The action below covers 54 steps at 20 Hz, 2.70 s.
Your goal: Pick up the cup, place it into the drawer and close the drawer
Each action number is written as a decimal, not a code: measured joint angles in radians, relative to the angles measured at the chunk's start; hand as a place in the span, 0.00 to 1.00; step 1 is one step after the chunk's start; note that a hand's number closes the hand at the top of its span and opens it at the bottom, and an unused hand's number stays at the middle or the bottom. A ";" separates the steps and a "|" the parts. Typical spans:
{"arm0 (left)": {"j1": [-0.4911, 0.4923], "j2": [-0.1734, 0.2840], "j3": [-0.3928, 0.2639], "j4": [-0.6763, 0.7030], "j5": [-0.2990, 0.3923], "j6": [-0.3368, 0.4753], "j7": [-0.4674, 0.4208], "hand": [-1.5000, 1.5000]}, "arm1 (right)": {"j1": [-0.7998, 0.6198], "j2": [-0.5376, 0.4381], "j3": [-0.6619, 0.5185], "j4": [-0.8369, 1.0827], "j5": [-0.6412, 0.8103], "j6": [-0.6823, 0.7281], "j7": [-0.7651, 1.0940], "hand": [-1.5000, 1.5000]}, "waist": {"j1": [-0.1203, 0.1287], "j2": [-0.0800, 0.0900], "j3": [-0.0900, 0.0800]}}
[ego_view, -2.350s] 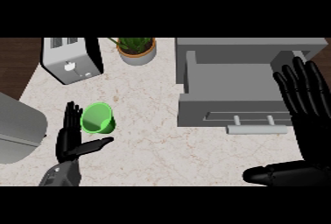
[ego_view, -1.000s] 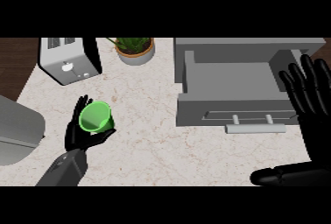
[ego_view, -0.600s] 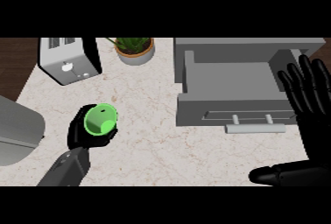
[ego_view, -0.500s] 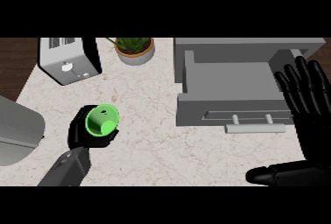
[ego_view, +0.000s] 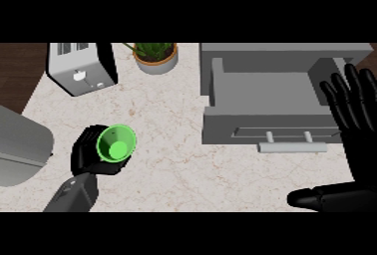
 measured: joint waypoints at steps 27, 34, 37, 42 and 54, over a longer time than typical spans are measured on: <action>-0.005 -0.138 -0.270 -1.012 0.069 0.192 0.680 1.00 | 0.035 -0.003 -0.017 -0.005 -0.004 0.008 -0.004 0.00 | 0.005 -0.004 0.001; -0.182 -0.147 -0.322 -1.029 0.022 0.346 0.821 1.00 | 0.022 -0.006 -0.017 0.001 0.002 0.008 -0.005 0.00 | -0.001 -0.002 0.001; -0.262 -0.145 -0.317 -0.988 0.000 0.369 0.857 1.00 | 0.027 -0.007 -0.023 0.014 -0.002 0.015 -0.017 0.00 | -0.002 -0.001 0.001; -0.373 -0.147 -0.328 -0.882 -0.009 0.406 0.862 1.00 | 0.035 0.007 -0.010 0.016 0.008 0.008 -0.025 0.00 | -0.005 0.000 0.001; -0.647 -0.151 -0.391 -0.515 0.050 0.522 0.817 1.00 | 0.023 0.004 -0.004 0.021 0.016 0.010 -0.020 0.00 | -0.019 0.003 0.001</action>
